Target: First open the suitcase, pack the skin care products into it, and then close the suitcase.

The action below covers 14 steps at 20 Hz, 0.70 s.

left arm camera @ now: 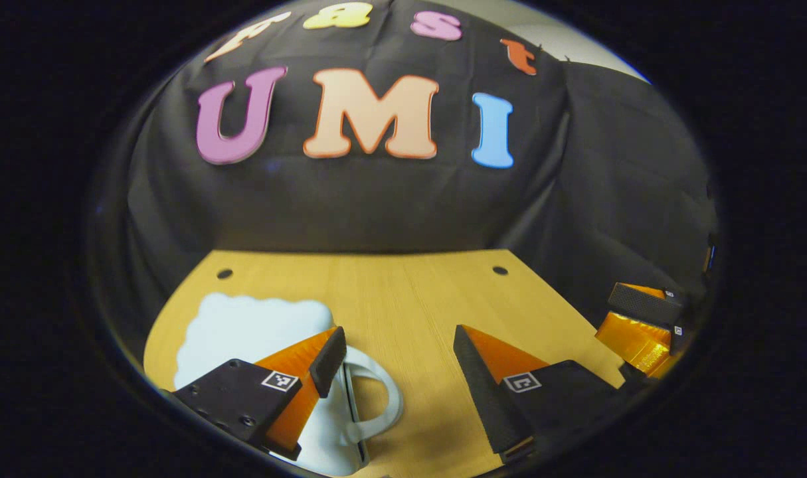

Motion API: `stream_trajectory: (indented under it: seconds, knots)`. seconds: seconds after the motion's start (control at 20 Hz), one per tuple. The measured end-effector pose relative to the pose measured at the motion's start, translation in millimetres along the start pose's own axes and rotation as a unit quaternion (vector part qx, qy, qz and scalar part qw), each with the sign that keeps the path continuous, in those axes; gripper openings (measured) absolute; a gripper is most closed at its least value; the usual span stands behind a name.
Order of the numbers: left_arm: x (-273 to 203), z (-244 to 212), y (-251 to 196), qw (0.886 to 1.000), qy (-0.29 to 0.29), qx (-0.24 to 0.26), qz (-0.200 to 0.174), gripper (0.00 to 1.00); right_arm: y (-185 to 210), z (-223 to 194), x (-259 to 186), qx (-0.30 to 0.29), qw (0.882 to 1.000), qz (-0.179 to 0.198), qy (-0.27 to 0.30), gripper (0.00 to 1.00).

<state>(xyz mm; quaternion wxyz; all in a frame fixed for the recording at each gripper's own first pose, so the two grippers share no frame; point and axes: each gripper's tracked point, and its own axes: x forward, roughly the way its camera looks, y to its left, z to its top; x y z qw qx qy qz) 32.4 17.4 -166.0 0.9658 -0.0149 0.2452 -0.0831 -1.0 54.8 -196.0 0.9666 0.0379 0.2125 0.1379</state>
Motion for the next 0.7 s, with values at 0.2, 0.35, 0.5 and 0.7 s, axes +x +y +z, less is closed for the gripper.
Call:
stream_trajectory:
  seconds: [0.2,0.35,0.5,0.7]
  knots:
    - [-38,56,3,0.991,-0.116,0.029,0.068,0.95,-2,68,-5,0.005,0.996,-0.016,-0.087,0.98]
    - [-59,82,1,0.983,-0.158,0.044,0.078,0.95,7,121,-17,-0.02,0.986,-0.033,-0.162,0.98]
    - [-71,93,6,0.981,-0.169,0.052,0.075,0.95,24,149,-26,-0.031,0.978,-0.041,-0.204,0.97]
    - [-83,101,17,0.981,-0.177,0.043,0.065,0.96,48,158,-32,-0.028,0.975,-0.04,-0.216,0.97]
